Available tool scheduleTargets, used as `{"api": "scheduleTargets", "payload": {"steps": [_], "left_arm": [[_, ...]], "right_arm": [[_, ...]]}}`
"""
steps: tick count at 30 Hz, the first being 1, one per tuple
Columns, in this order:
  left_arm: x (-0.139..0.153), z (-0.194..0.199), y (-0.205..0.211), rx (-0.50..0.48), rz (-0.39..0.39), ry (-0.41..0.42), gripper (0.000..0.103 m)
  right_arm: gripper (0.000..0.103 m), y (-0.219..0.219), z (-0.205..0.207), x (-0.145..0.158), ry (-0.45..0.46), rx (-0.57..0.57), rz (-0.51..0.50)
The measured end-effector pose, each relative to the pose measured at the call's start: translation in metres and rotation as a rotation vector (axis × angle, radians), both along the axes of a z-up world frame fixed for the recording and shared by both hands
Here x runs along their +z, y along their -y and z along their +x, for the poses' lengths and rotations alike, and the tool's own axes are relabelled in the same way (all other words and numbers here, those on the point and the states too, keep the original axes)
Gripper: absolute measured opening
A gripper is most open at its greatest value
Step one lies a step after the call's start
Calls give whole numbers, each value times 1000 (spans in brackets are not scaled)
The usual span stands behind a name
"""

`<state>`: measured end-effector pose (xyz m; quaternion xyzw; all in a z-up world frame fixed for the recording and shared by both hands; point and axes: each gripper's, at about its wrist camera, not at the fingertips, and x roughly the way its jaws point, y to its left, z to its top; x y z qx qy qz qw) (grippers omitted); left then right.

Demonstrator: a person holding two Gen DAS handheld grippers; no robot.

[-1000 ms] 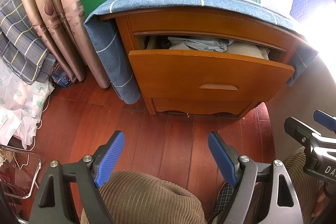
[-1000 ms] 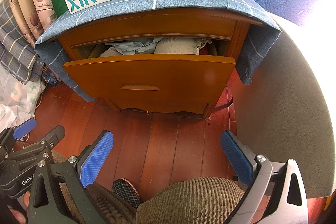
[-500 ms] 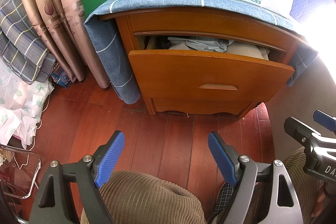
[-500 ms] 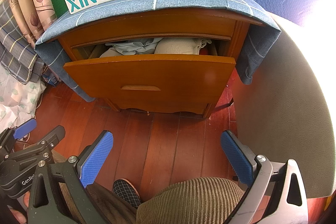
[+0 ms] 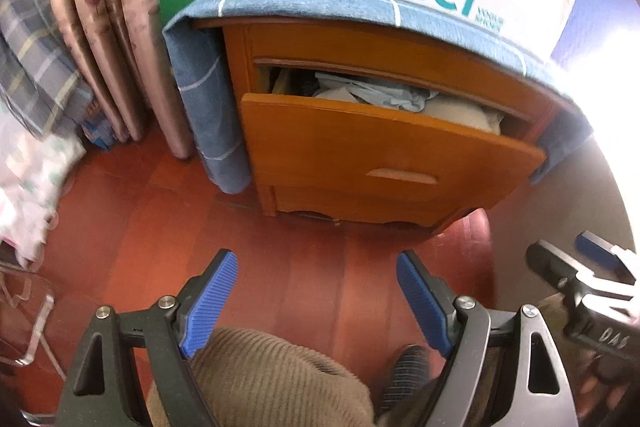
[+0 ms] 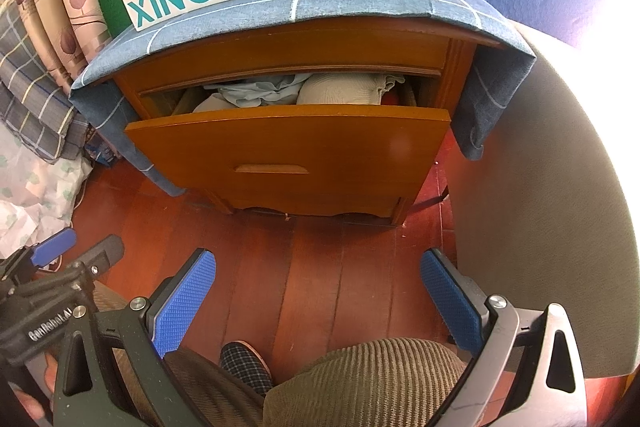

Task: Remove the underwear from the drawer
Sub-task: 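Hook the drawer front with the left tool and pull the drawer open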

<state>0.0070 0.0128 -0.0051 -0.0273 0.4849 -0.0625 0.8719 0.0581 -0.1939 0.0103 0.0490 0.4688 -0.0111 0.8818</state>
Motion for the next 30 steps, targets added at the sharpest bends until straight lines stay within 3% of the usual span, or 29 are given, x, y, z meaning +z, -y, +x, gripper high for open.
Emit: {"api": "scheduleTargets", "payload": {"steps": [8, 11, 16, 24, 30], "left_arm": [[4, 30, -20, 55, -276, -50, 84], [2, 51, -30, 123, -431, -78, 84], [-12, 88, -48, 274, -659, -142, 84], [-45, 131, -51, 392, -838, -237, 84], [-60, 139, -60, 494, -894, -216, 84]], "right_arm": [[102, 20, 5, 15, 26, -8, 46], [102, 31, 10, 14, 14, -18, 40], [102, 49, 18, -4, -56, -40, 178], [102, 52, 11, 2, -25, -40, 199], [100, 57, 6, 8, 5, -91, 196]]}}
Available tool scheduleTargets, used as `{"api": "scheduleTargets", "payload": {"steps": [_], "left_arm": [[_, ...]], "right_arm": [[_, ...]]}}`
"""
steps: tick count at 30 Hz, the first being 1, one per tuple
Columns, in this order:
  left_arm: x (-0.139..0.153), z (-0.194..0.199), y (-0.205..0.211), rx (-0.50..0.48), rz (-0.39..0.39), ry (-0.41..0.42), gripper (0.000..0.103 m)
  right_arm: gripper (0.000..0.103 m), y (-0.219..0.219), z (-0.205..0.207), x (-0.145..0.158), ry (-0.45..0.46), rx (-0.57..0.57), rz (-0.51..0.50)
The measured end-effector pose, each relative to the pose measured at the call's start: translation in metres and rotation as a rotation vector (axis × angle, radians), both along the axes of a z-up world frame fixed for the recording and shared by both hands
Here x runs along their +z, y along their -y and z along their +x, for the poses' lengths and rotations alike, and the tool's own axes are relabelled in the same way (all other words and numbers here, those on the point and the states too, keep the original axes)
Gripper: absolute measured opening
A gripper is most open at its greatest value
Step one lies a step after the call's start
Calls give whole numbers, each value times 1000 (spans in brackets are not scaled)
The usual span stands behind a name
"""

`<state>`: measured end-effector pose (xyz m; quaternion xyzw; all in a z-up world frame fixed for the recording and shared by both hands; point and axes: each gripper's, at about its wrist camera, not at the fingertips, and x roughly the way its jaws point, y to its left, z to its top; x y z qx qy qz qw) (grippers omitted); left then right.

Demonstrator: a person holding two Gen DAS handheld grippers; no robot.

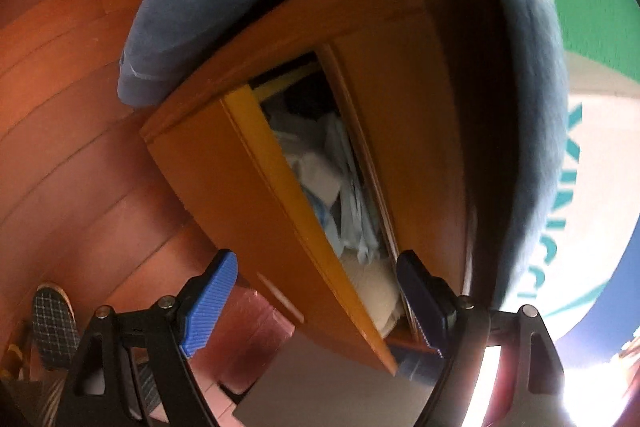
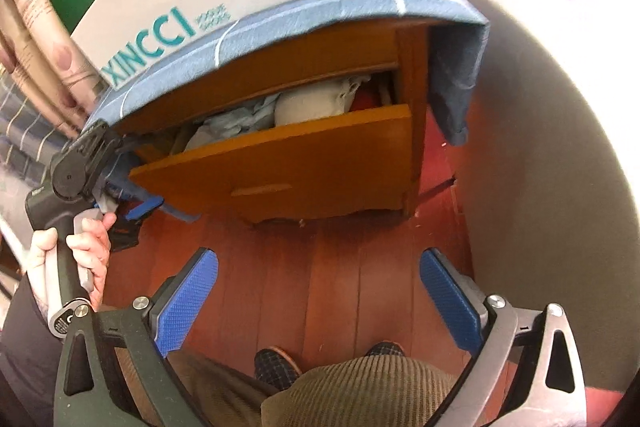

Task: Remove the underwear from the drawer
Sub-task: 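Hook the drawer front with the left tool and pull the drawer open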

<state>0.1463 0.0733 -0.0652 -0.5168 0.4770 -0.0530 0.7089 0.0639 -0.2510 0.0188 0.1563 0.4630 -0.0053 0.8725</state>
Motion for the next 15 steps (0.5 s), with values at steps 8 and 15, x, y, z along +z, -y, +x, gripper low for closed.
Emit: {"api": "scheduleTargets", "payload": {"steps": [8, 15], "left_arm": [[-15, 16, 0, 50, -19, -68, 84], [-31, 21, -15, 77, -66, -78, 84]], "right_arm": [[95, -25, 1, 15, 65, 19, 8], [96, 2, -1, 7, 29, -46, 71]]}}
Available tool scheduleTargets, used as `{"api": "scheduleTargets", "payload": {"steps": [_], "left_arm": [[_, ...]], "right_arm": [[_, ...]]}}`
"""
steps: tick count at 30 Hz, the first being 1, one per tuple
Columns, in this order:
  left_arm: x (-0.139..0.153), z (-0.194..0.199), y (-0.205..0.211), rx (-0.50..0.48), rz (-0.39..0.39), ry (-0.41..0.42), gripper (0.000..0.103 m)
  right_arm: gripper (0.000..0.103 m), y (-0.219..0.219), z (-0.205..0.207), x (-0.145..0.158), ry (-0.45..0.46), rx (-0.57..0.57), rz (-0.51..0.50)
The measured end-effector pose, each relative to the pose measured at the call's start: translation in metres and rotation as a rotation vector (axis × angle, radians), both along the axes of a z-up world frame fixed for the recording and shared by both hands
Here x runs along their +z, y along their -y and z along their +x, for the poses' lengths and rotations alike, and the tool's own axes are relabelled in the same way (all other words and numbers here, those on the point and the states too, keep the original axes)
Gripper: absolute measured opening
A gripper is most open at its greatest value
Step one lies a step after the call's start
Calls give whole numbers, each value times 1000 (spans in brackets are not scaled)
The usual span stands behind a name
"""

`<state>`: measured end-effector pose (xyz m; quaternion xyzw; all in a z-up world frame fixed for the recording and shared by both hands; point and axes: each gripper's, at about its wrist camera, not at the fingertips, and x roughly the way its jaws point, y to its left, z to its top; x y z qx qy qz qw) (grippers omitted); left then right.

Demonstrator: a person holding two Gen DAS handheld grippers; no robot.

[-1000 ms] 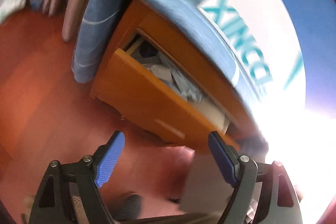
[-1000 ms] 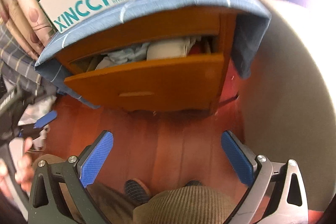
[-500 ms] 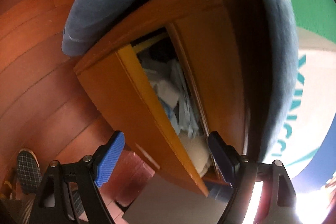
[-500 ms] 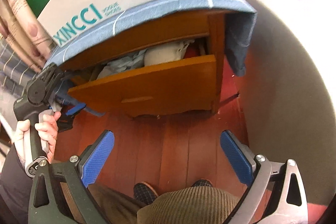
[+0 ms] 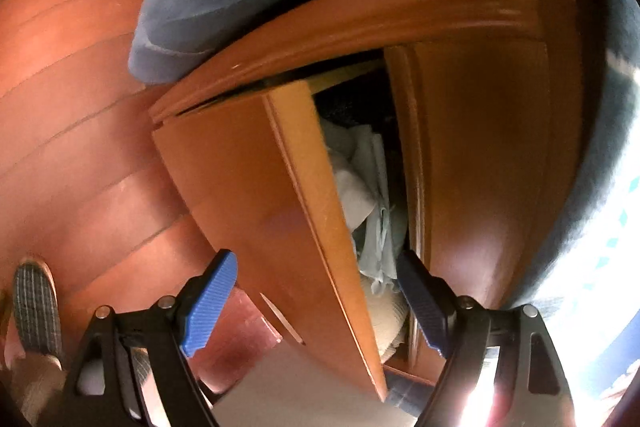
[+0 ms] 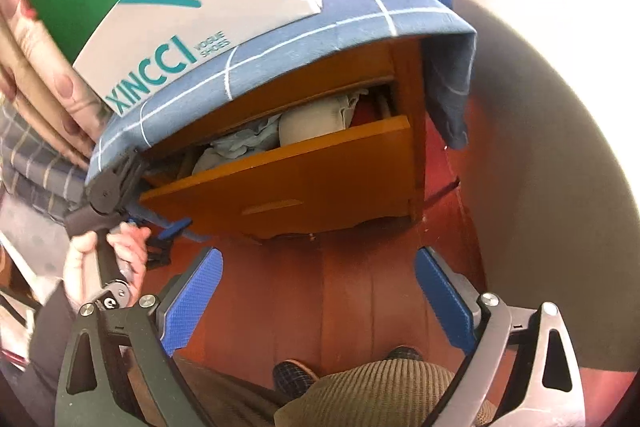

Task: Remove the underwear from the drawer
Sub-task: 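Hook the drawer front with the left tool and pull the drawer open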

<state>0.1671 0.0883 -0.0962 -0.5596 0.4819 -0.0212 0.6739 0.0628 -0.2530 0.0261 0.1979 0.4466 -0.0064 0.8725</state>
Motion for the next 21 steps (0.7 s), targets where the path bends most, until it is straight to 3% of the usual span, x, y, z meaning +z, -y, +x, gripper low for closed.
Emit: {"api": "scheduleTargets", "payload": {"steps": [3, 8, 12, 17, 19, 21], "left_arm": [[1, -3, -5, 13, 1, 17, 84], [-30, -10, 13, 4, -12, -63, 84], [-34, -8, 15, 11, 4, -67, 87], [-47, -5, 14, 36, -14, -116, 103], [-52, -6, 11, 42, -42, -120, 103], [-52, -5, 11, 30, -4, -116, 103]], "right_arm": [[96, -8, 1, 1, 4, 16, -31], [96, -11, 3, -1, -1, 22, -33], [95, -12, 4, -1, -5, 24, -40], [95, -14, 3, 0, -7, 25, -49], [95, -15, 3, 0, -7, 26, -54], [95, -15, 3, 1, -8, 25, -58]]}}
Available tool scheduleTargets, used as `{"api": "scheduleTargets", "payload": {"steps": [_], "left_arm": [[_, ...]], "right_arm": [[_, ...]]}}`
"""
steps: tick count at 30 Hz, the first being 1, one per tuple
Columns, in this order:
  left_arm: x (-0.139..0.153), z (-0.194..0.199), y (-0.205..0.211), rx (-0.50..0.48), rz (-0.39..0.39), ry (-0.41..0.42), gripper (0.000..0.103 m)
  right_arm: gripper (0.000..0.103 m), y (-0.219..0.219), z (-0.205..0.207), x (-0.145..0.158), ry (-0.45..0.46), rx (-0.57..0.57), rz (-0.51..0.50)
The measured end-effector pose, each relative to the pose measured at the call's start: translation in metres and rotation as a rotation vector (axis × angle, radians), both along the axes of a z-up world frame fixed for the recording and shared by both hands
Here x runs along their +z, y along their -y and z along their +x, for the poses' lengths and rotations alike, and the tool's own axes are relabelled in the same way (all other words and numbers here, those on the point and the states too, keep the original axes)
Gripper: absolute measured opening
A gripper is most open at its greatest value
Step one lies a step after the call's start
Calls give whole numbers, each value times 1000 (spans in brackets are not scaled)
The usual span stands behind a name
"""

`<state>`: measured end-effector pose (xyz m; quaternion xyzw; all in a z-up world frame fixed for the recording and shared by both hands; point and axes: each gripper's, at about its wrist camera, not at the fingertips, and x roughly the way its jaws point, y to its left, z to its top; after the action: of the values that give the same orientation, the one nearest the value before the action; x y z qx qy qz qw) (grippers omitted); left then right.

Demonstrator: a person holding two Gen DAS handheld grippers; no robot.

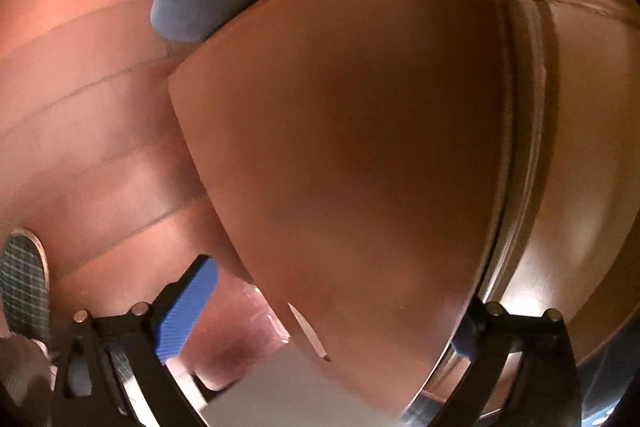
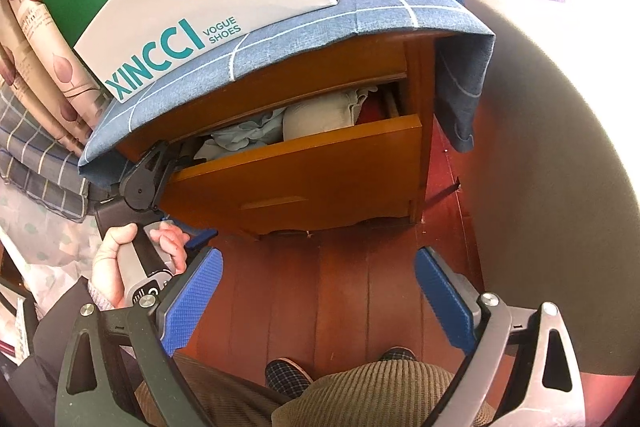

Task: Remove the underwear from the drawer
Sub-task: 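Hook the drawer front with the left tool and pull the drawer open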

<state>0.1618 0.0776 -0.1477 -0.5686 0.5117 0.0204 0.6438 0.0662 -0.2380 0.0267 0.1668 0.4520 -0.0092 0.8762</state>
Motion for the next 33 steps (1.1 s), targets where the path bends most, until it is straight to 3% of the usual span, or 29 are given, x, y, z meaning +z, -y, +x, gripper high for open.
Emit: {"api": "scheduleTargets", "payload": {"steps": [4, 8, 20, 28, 33], "left_arm": [[10, -2, -8, -36, 64, 5, 103], [27, -5, -16, -91, 180, 1, 103], [53, -25, -35, -268, 321, -91, 103], [51, -31, -35, -370, 425, -104, 103], [67, -26, -36, -445, 490, -124, 103]], "right_arm": [[95, 0, 0, 0, -3, -2, -3], [95, 0, 2, 1, -5, -2, -6], [95, 3, 3, -2, -8, -9, 1], [95, 8, 6, -7, -23, -20, 5], [95, 12, 6, -9, -30, -29, 8]]}}
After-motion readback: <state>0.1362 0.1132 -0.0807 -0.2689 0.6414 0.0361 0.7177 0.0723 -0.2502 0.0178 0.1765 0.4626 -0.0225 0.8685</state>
